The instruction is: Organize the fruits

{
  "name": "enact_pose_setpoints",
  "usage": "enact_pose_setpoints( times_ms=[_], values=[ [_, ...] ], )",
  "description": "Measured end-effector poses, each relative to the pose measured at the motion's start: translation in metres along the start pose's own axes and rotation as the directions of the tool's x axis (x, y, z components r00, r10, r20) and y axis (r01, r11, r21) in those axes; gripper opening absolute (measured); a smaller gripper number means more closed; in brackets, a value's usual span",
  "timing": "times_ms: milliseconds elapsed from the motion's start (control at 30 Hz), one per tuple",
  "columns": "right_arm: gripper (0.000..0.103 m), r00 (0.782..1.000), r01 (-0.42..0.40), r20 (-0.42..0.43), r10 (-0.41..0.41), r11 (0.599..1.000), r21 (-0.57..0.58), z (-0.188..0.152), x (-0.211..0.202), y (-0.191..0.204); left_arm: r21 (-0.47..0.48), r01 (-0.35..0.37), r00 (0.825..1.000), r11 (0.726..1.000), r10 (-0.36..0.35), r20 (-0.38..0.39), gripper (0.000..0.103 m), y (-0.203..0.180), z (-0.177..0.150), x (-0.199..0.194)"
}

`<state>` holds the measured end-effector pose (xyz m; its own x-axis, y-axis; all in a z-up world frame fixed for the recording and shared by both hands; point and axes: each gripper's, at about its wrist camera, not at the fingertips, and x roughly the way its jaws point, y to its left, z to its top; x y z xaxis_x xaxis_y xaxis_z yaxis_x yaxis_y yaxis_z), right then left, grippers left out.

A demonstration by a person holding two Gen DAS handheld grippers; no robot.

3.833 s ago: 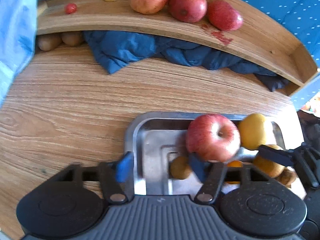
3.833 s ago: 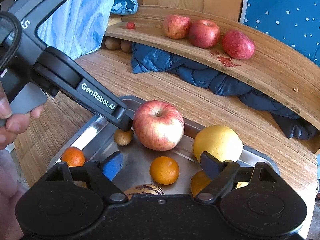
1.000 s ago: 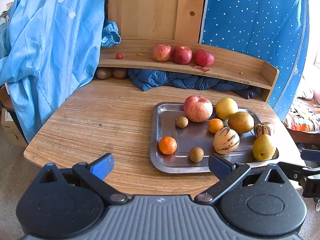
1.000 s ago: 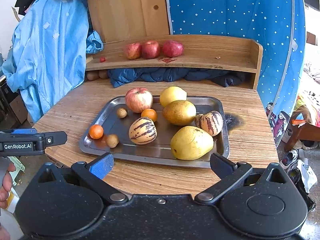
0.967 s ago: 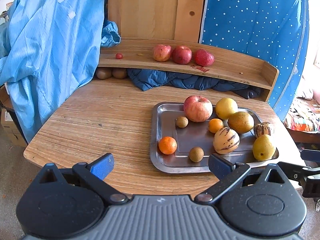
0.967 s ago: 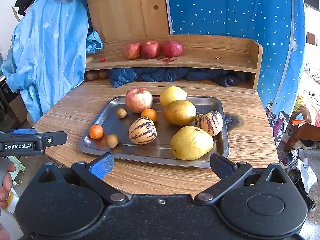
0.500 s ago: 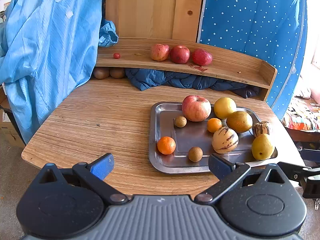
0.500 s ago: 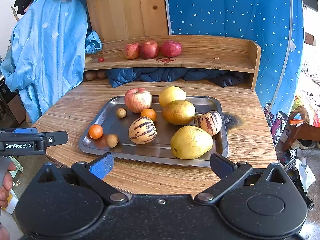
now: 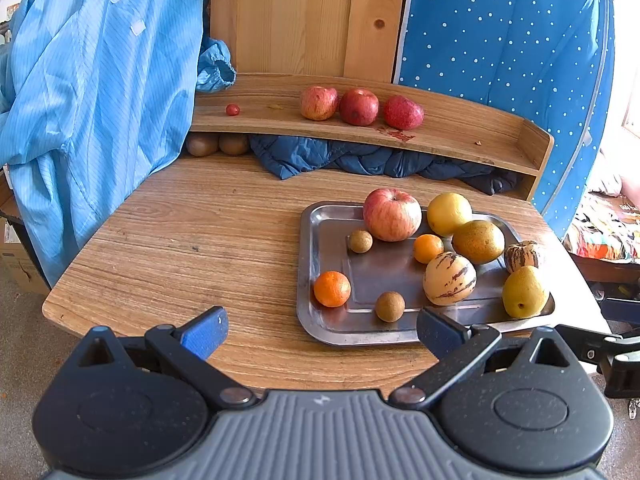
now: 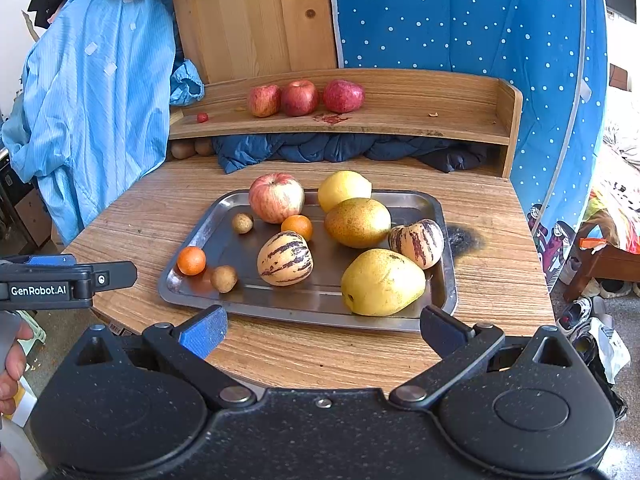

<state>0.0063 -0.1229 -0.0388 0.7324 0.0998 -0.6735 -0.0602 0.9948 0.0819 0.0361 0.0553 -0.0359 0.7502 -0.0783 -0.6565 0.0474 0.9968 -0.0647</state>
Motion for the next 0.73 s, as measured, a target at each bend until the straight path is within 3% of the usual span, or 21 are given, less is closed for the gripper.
enact_pose_setpoints(
  times_ms=[733],
  values=[
    [0.102, 1.000, -0.001, -0.013, 0.001, 1.000, -0.004, -0.0026, 0.0017, -0.0035, 0.024, -0.017, 0.999, 1.000, 0.018, -0.050, 0.102, -0.0080, 0.0018, 0.0036]
  ],
)
